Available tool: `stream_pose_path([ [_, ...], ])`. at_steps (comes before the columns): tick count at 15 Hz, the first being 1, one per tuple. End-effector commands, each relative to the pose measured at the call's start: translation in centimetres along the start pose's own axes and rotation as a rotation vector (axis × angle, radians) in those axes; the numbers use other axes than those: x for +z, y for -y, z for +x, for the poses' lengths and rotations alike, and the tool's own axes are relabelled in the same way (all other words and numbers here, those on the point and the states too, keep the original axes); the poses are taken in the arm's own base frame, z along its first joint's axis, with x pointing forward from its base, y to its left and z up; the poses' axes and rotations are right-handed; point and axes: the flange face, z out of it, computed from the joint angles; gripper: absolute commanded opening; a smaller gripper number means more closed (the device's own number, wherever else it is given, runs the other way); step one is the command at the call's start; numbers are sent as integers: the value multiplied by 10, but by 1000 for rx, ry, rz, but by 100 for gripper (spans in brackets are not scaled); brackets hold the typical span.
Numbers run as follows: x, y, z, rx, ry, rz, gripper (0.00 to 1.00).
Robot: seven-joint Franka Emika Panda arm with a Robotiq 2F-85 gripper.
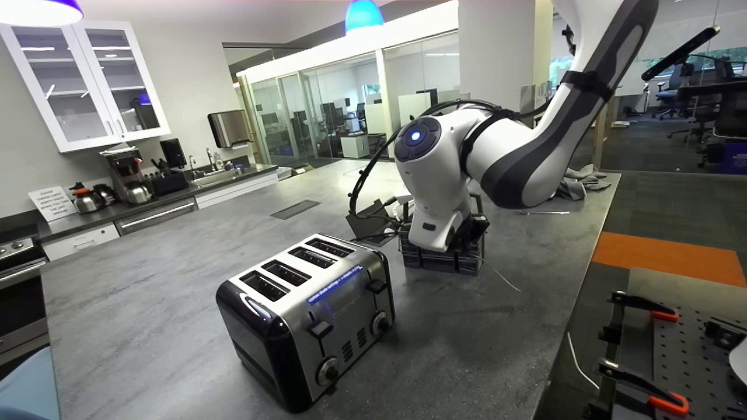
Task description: Take out one fork from the cutlery box and put it on the right side of the counter, take out another fork from the box and place it on the left side of the counter then take out a spoon from the box and place it in between the two forks
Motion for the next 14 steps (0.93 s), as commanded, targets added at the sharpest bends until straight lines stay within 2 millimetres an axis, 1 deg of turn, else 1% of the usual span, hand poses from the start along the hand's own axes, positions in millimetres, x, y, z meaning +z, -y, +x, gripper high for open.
stream_pose_path([
  [1,15,-10,-1,-19,12,52,1],
  [7,41,-23,5,-46,39,77,1],
  [10,50,-30,4,-47,57,75,1],
  [11,51,-33,4,-49,59,69,28],
  [12,51,-35,3,-47,64,65,30],
  [13,51,-37,2,-42,66,58,36],
  [14,49,-38,1,-30,74,47,44],
])
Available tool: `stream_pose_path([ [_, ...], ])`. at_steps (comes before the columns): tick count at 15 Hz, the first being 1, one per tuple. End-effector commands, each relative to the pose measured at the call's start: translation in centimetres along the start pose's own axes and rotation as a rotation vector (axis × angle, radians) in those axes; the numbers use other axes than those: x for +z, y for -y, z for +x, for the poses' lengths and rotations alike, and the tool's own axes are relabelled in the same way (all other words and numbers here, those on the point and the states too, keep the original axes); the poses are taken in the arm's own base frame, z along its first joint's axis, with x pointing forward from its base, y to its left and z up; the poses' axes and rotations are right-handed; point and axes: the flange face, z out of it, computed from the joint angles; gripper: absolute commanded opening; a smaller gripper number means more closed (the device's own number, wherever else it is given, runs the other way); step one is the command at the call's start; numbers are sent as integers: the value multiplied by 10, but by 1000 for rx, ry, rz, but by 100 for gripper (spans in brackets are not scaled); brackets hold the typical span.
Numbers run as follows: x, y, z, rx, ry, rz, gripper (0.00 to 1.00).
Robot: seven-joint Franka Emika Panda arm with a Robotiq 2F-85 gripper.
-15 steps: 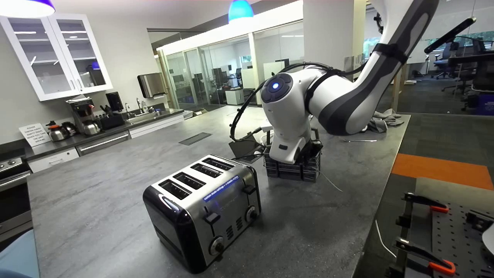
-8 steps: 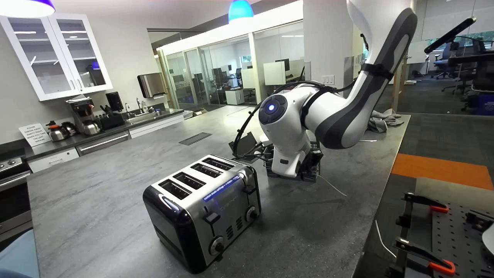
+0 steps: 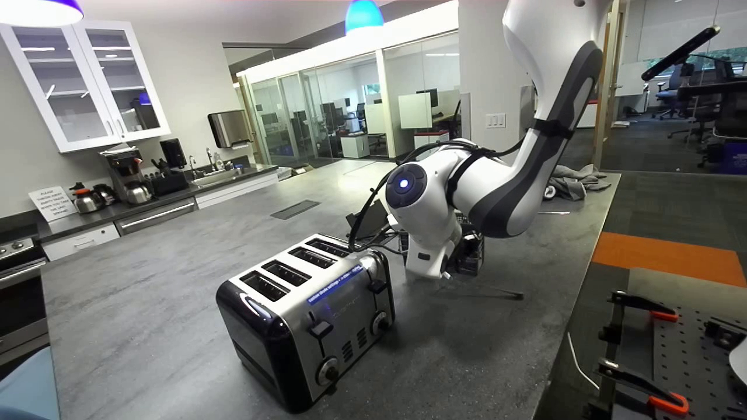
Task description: Take out one fork from the cutlery box and put it on the right side of the counter, take out another fork from the box and place it on the left side of the counter then take out a spoon from the box and place it in between the two forks
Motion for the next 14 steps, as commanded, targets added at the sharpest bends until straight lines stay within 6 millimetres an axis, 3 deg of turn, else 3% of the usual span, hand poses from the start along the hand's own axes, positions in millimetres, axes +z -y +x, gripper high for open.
stream_pose_path([
  [1,-4,-7,-11,51,38,-22,51],
  [7,-33,-6,-39,236,132,-134,96],
  [8,-37,-5,-47,267,127,-146,100],
  [14,-43,9,-102,427,-14,-256,100],
])
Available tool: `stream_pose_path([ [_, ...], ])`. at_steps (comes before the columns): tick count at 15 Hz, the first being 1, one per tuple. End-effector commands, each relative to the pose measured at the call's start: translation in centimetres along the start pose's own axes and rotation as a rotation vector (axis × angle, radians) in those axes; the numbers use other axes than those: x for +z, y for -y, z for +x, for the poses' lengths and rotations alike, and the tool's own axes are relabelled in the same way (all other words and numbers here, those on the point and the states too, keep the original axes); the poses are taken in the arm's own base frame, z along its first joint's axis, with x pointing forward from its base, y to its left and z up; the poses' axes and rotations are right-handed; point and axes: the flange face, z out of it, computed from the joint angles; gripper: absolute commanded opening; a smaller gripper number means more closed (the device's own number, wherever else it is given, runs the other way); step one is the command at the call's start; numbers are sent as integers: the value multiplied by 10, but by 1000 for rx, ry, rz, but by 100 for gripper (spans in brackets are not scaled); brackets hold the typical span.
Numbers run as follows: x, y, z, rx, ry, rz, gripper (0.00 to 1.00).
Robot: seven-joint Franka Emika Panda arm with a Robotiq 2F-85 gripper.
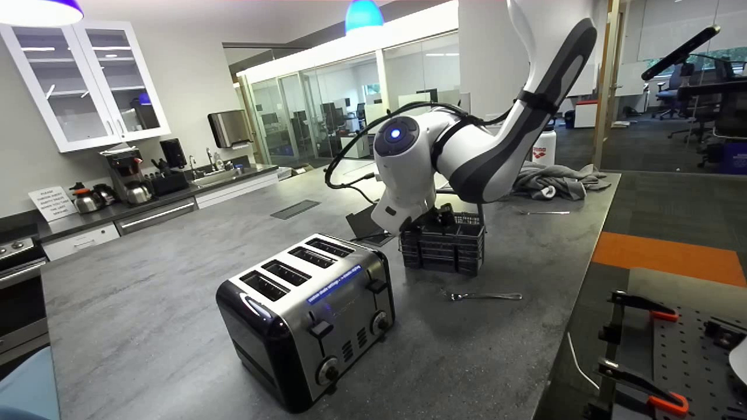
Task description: Take out one fork from the cutlery box and put it on the right side of the counter, take out another fork from the box and place it on the left side of the counter then take out a spoon from the box and place it in between the two forks
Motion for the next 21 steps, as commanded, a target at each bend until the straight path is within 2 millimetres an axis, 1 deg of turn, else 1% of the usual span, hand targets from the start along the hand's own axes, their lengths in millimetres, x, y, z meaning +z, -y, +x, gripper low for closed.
stream_pose_path([
  [1,1,4,-39,118,-99,-63,100],
  [3,6,5,-53,180,-141,-110,100],
  [5,10,7,-63,231,-149,-170,100],
  [7,17,8,-70,271,-169,-187,100],
  [9,19,10,-76,302,-169,-212,100],
  [11,21,12,-77,306,-161,-219,100],
  [14,20,16,-70,288,-164,-134,100],
  [16,14,18,-71,239,-153,-100,100],
  [18,7,15,-76,200,-137,-97,100],
  [21,4,14,-78,106,-191,-56,100],
])
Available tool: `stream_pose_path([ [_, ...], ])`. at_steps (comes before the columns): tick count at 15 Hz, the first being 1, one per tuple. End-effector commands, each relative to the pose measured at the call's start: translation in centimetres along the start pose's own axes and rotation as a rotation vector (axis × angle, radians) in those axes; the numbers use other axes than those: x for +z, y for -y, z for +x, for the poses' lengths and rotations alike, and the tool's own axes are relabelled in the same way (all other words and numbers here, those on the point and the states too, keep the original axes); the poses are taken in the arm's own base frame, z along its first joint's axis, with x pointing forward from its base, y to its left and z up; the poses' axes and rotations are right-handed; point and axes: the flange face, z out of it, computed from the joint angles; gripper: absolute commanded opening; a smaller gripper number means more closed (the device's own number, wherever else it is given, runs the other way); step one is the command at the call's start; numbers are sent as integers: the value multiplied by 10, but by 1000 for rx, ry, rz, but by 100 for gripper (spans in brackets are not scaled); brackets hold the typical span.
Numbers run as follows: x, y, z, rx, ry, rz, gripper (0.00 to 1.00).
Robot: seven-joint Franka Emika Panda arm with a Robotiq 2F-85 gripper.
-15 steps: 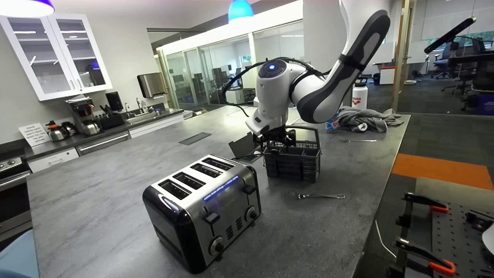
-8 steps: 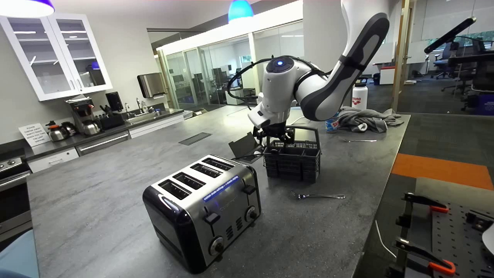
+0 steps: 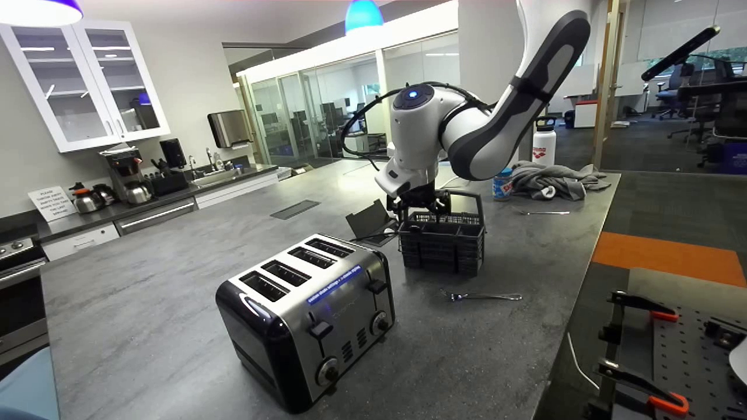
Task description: Take out one fork from the cutlery box and put it on the right side of the counter, take out another fork from the box and place it on the left side of the counter then take out a spoon from the box and place it in between the two forks
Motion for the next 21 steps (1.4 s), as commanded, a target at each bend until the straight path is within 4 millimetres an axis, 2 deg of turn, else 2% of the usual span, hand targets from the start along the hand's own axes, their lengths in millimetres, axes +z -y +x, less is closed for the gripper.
stream_pose_path([
  [1,-15,-1,-7,-124,-58,84,100],
  [6,-16,-9,-27,-422,-127,148,100],
  [10,-5,-5,-49,-659,-171,153,100],
  [11,-8,-3,-40,-573,-152,141,100],
  [13,-2,0,-48,-631,-160,146,100],
  [16,0,0,-47,-648,-163,146,100],
  [21,-10,-5,-35,-913,-99,178,100],
])
